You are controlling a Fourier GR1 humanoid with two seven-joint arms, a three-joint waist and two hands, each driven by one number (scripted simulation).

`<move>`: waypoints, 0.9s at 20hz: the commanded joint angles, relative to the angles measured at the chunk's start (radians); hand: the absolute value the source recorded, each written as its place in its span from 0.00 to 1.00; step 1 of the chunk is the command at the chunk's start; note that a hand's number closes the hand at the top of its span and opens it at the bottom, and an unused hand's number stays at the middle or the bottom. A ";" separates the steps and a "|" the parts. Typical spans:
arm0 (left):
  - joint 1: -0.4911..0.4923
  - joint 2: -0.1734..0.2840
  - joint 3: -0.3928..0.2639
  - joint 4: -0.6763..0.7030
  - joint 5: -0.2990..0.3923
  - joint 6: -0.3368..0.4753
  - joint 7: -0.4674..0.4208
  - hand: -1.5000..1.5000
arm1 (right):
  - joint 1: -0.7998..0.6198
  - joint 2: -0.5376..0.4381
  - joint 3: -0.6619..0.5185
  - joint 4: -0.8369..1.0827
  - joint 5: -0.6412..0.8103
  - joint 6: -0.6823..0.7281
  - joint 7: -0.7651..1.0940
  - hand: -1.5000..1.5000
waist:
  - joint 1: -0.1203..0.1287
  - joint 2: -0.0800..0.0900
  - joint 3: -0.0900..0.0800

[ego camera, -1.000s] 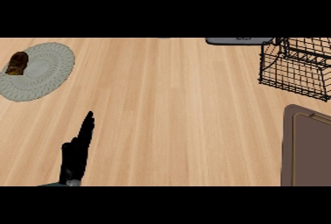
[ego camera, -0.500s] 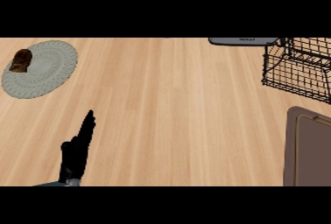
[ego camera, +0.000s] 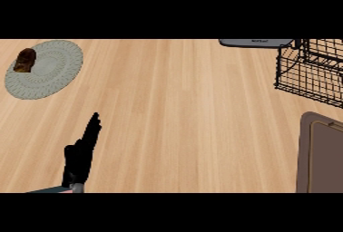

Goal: Pick the squash from the tray and place it in the tiered basket

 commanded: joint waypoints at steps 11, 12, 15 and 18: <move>-0.013 -0.010 0.022 0.023 0.002 -0.015 0.020 0.50 | -0.149 0.183 0.126 0.244 0.171 -0.228 -0.024 1.00 | 0.008 0.011 -0.003; -0.006 -0.019 0.007 0.032 -0.015 -0.004 0.038 0.50 | -0.145 0.185 0.119 0.261 0.169 -0.233 -0.024 1.00 | 0.000 0.008 -0.003; -0.052 -0.021 0.012 0.047 -0.027 0.002 0.050 0.50 | -0.173 0.227 0.124 0.301 0.186 -0.287 -0.026 1.00 | 0.007 0.013 -0.002; -0.029 -0.044 -0.002 0.040 -0.035 0.017 0.027 0.50 | -0.162 0.232 0.041 0.370 0.102 -0.237 -0.038 1.00 | 0.006 0.015 -0.001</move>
